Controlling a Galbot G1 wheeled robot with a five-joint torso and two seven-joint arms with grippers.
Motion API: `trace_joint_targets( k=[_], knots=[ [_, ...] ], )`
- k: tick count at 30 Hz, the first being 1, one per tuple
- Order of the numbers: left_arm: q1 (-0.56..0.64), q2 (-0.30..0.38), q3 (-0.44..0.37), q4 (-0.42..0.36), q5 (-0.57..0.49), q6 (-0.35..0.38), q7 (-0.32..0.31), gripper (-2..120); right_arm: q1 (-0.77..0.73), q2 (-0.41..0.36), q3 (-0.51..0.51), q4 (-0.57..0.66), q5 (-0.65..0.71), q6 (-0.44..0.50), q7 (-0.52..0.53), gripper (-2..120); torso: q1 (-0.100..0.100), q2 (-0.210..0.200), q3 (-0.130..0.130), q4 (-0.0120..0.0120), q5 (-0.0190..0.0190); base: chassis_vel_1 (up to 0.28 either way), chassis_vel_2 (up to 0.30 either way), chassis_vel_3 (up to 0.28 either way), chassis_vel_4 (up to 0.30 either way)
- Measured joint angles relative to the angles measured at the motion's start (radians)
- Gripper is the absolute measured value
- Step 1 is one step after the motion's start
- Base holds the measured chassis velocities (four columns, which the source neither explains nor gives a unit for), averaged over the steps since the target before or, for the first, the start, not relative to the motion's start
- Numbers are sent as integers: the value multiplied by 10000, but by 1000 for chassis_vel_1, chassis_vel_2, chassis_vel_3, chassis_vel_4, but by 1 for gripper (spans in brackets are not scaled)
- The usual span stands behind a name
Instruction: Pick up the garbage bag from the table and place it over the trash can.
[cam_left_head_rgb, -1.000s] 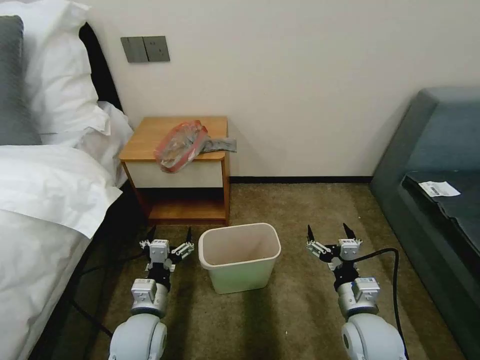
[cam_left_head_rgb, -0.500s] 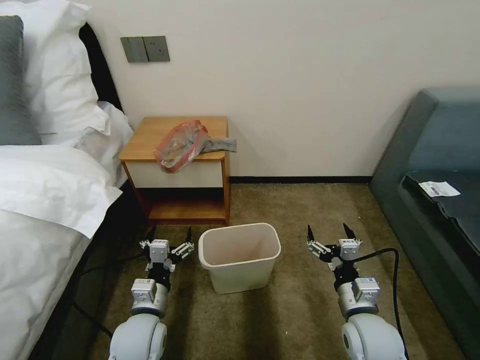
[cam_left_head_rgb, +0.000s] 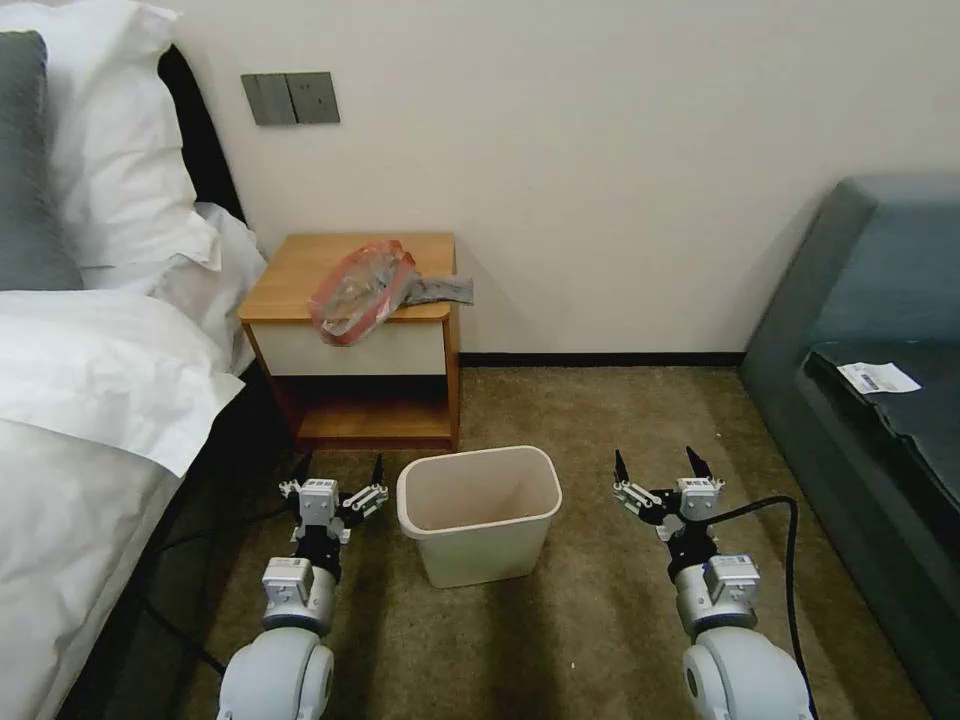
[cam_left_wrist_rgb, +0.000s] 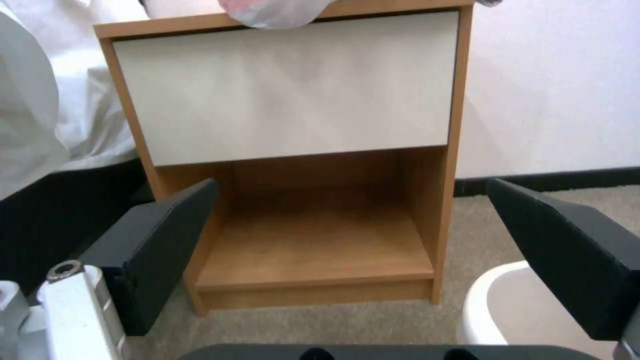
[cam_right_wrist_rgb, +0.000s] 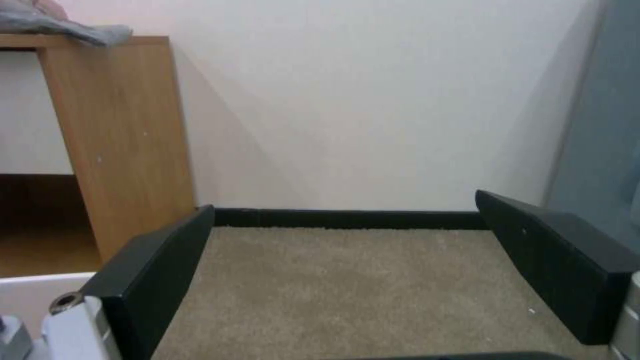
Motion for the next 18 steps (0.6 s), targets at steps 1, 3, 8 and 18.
trace_joint_targets(
  k=[1,3,8,18],
  knots=[
    [0,0,0,0,0,0,0,100,0,0,0,0,0,0,0,100,0,0,0,0,0,0,0,0,0],
    [0,0,0,0,0,0,0,100,0,0,0,0,0,0,0,100,0,0,0,0,0,0,0,0,0],
    [5,52,17,47,-61,-155,0,100,-5,-14,-6,-6,-2,87,0,100,0,0,0,0,0,0,0,0,0],
    [170,848,264,688,-1308,-2715,-102,100,-238,-358,-271,-242,-225,2144,330,100,0,0,0,0,-1,0,0,0,0]
  ],
)
